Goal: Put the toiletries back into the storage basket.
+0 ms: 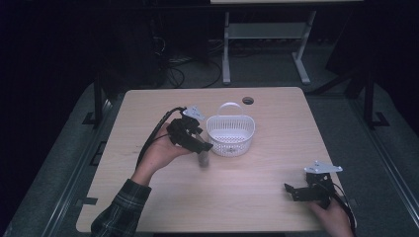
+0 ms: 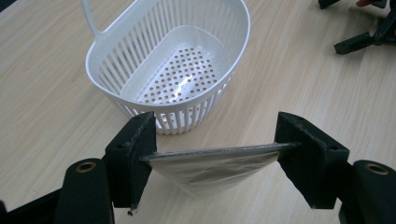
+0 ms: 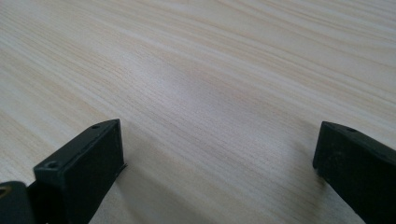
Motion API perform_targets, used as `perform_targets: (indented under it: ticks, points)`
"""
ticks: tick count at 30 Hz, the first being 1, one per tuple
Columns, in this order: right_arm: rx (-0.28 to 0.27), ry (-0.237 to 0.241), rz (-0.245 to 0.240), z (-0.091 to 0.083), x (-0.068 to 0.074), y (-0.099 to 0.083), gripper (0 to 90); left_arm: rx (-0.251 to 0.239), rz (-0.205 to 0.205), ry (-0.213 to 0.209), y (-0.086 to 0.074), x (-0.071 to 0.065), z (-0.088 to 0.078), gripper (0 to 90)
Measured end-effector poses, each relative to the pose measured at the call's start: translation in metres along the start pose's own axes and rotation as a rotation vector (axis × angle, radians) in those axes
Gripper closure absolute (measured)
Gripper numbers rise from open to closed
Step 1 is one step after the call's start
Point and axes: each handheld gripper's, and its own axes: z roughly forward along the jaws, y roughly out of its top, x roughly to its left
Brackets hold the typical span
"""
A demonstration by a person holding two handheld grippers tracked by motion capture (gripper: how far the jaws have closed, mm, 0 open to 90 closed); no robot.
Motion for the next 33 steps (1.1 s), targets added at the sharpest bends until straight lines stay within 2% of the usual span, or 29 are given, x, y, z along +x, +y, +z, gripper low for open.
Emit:
perform_targets:
  ticks: [8, 12, 13, 21, 33]
  points:
    - [0.000, 0.000, 0.000, 0.000, 0.000, 0.000, 1.3, -0.010, 0.001, 0.006, 0.005, 0.001, -0.008, 30.0]
    - [0.000, 0.000, 0.000, 0.000, 0.000, 0.000, 1.3, -0.004, 0.017, 0.013, 0.009, 0.002, -0.013, 30.0]
    - [0.000, 0.000, 0.000, 0.000, 0.000, 0.000, 1.3, -0.017, 0.008, 0.016, 0.010, 0.002, -0.014, 30.0]
    - [0.000, 0.001, 0.000, 0.000, 0.000, 0.000, 1.3, -0.027, 0.012, 0.037, 0.019, 0.001, -0.025, 30.1]
    - [0.000, 0.000, 0.000, 0.000, 0.000, 0.000, 1.3, -0.059, 0.010, 0.032, 0.032, 0.003, -0.038, 30.1]
